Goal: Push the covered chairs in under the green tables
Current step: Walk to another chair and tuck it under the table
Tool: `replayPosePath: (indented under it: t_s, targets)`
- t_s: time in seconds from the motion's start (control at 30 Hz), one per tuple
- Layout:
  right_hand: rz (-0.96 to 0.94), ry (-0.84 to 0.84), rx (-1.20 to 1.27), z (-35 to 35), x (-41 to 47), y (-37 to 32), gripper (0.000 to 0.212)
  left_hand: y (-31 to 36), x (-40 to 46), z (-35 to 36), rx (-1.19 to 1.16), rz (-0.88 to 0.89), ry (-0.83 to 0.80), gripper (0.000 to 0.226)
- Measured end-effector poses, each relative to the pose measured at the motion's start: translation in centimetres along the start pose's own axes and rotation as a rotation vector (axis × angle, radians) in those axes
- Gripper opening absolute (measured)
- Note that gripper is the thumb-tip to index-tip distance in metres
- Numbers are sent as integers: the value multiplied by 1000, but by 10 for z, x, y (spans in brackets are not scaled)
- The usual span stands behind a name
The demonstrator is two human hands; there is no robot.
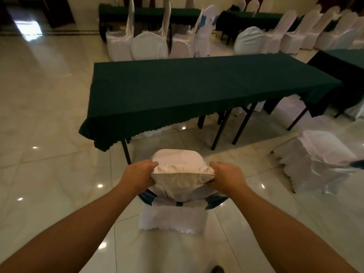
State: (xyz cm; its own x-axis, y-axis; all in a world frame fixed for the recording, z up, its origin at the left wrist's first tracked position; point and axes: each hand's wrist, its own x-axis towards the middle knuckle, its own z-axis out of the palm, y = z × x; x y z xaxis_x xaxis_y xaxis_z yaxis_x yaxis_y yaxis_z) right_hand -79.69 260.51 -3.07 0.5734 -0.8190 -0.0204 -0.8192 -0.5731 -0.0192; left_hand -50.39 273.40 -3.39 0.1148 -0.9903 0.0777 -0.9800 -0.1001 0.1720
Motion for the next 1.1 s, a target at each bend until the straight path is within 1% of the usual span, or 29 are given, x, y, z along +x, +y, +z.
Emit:
replayPosePath:
  t_s: [0.2,0.43,0.57,0.7,0.83,1.1]
  targets:
    - [-129,4,-43,-8,42,65,38,42,35,10,25,-51,57,34]
    - [-241,19,-43,-16,89,118,41,85,72,13,34,-156,72,36]
    - [-280,-39,-28,-21,116,141,38,102,95,17,40,-204,64,33]
    - [-304,-72,-36,-20,150,157,36,105,123,27,25,-232,75,32]
    - [-306,-88,-63,-16,191,161,40,95,157,33,2,-251,87,30]
    - [-320,-45,-89,-25,298,155,42,42,248,24,-20,-238,128,32]
